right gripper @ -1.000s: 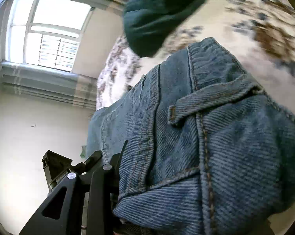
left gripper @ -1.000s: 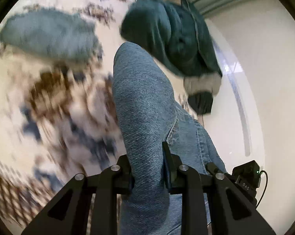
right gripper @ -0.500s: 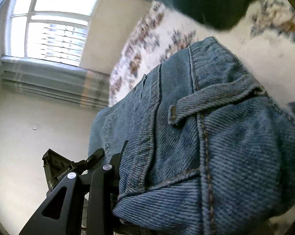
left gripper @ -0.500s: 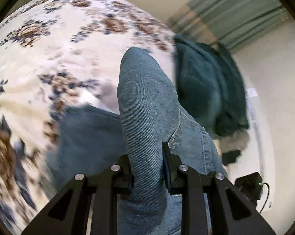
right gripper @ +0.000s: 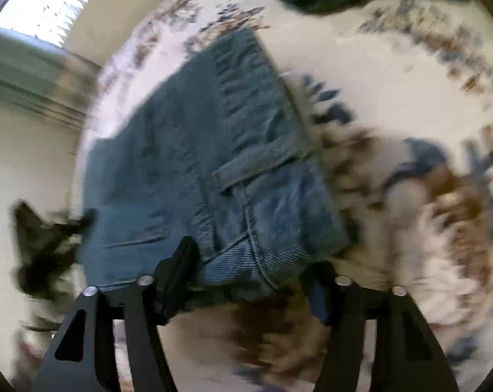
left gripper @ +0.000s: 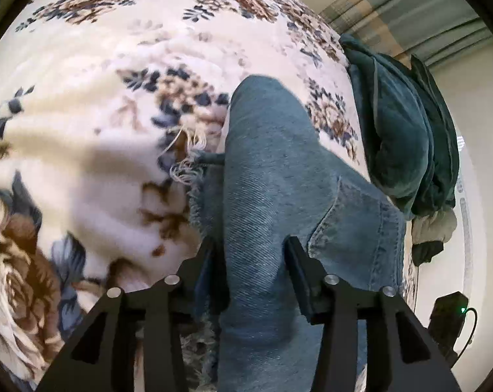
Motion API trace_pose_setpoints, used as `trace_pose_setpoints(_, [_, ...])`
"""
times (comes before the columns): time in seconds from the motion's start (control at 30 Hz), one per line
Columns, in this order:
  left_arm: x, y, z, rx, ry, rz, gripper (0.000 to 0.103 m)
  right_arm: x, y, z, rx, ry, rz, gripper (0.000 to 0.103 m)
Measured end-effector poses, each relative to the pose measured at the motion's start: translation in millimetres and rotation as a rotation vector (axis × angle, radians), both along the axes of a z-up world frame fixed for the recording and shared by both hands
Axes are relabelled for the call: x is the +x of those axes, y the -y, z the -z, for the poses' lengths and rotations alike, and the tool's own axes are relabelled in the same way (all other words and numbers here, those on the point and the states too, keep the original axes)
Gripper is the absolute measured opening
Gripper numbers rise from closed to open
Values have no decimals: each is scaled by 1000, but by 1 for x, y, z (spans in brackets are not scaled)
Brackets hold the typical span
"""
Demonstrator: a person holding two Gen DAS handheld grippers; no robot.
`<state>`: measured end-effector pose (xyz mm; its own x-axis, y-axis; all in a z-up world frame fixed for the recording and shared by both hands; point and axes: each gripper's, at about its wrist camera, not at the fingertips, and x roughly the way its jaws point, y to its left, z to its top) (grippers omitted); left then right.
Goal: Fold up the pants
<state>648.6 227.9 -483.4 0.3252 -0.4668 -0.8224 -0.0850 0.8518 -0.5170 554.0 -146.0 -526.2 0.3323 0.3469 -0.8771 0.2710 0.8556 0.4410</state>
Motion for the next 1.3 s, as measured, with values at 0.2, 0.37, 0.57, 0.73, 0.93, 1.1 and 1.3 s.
trace_pose_setpoints(0.2, [-10, 6, -19, 118, -7, -6, 46, 24, -16, -29, -147, -42, -34, 87])
trace_pose_setpoints(0.37, [-35, 31, -58, 361, -9, -10, 58, 18, -33, -77, -341, -19, -61, 103])
trace_pose_setpoints(0.57, [-79, 67, -106, 540, 30, 23, 90, -14, -51, -146, -468, 42, -76, 103])
trace_pose_setpoints(0.73, [-112, 91, -148, 563, 83, 24, 90, -52, -56, -207, -492, 99, -77, 103])
trace_pose_setpoints(0.93, [-163, 113, -219, 563, 170, 16, 90, -109, -56, -290, -528, 189, -87, 103])
trace_pose_setpoints(1.1, [-209, 124, -278, 560, 245, -4, 90, -167, -53, -365, -535, 273, -96, 103])
trace_pose_setpoints(1.3, [-276, 139, -355, 581, 342, -28, 90, -242, -52, -452, -539, 372, -111, 103])
